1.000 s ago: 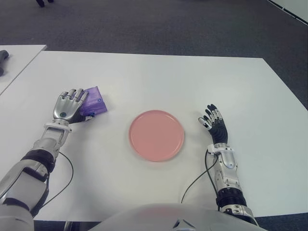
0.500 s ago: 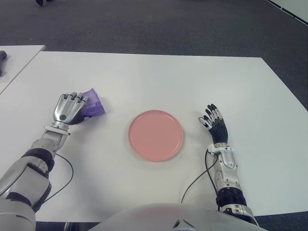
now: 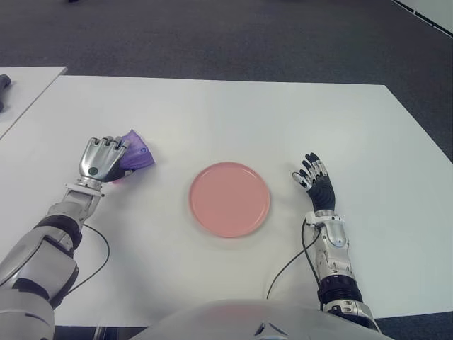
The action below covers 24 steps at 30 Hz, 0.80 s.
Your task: Put the tissue paper into the plate.
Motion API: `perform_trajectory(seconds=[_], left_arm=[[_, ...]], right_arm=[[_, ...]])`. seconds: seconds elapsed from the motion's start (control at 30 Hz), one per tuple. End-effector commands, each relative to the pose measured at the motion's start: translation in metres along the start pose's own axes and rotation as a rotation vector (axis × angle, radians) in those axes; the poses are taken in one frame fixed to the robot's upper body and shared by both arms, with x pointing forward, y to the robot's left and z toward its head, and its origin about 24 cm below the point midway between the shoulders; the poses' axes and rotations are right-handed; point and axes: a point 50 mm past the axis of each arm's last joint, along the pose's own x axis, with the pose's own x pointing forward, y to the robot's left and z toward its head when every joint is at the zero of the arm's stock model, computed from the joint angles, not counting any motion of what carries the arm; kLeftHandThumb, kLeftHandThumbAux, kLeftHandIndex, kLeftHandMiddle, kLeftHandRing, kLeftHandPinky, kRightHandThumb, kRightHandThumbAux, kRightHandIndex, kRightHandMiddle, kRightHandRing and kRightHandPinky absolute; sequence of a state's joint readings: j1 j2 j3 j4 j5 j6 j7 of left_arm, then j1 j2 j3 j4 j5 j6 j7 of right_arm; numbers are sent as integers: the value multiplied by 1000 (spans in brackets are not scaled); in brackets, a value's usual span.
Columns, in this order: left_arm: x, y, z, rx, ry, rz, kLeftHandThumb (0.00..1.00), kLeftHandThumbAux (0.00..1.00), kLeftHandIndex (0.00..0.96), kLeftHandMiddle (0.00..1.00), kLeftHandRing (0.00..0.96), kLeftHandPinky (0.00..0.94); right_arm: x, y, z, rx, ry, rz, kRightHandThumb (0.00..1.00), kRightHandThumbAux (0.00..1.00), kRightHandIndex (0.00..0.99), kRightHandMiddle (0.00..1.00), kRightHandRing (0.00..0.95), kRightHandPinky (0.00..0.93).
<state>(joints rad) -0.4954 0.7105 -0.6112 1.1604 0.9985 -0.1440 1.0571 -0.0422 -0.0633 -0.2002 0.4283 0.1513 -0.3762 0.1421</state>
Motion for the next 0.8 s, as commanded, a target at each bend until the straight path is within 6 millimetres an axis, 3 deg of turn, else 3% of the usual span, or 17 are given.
perform_trajectory(seconds=[0.03, 0.6, 0.8], left_arm=[[-7, -8, 9, -14, -13, -58, 853, 667, 401, 551, 836, 811], [0, -3, 7, -6, 9, -7, 854, 666, 402, 552, 850, 844], [9, 6, -6, 7, 19, 33, 853, 667, 401, 550, 847, 827]], right_arm=[[-6, -2, -14, 16, 82, -15, 129, 741, 0, 11, 10, 50], [-1, 0, -16, 16, 87, -15, 129, 741, 0, 11, 10, 50], [1, 1, -16, 17, 89, -15, 129, 741, 0, 11, 10, 50]])
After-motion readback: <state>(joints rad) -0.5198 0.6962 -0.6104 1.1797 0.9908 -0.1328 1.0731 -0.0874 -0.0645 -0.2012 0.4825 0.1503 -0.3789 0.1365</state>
